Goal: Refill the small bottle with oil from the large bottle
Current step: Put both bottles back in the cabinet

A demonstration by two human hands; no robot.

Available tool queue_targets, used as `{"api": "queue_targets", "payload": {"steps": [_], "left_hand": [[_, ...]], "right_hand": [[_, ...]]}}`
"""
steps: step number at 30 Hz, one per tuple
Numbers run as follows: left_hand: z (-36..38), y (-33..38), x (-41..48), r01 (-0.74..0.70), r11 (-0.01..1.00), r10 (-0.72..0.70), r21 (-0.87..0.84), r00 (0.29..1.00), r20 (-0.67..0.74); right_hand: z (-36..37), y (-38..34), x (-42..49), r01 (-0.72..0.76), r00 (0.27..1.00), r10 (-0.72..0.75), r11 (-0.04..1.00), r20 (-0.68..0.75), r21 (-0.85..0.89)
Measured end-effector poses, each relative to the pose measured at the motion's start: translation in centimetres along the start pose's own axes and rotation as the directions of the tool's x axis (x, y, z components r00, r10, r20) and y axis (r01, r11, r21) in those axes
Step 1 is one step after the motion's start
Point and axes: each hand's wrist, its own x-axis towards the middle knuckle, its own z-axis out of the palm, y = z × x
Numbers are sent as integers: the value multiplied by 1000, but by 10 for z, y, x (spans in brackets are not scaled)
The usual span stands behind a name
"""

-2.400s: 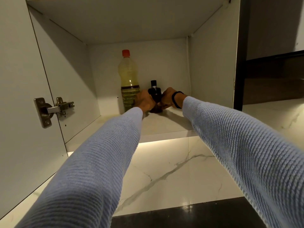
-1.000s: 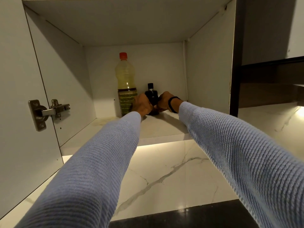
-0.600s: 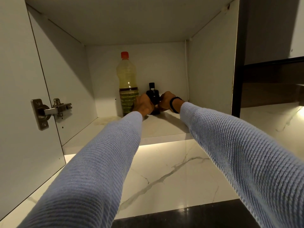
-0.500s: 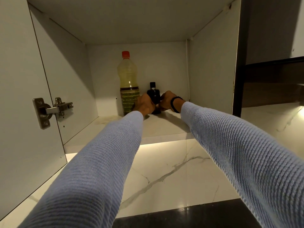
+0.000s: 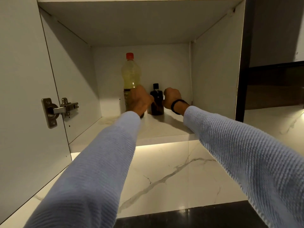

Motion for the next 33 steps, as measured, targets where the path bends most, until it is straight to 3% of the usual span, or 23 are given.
{"api": "queue_targets", "payload": {"steps": [4, 6, 9, 12, 17, 33], "left_hand": [[-40, -29, 20, 66, 995, -58, 71, 992, -116], [-53, -46, 29, 107, 994, -108, 35, 994, 16], [-52, -67, 34, 189, 972, -149, -140, 955, 257], [-42, -82, 34, 251, 944, -171, -213, 927, 334], [-39, -82, 37, 240, 944, -159, -225, 932, 324], [-39, -78, 29, 189, 975, -159, -118, 962, 221]], "right_hand": [[-4, -28, -13, 186, 982, -187, 982, 31, 27], [0, -43, -15, 170, 978, -181, 980, 106, 106], [8, -59, -16, 22, 964, -108, 942, 242, 336], [21, -71, -15, -89, 944, -54, 909, 326, 406], [41, -75, -10, -158, 973, 69, 892, 219, 424], [39, -80, -17, -180, 975, 111, 901, 192, 395]]}}
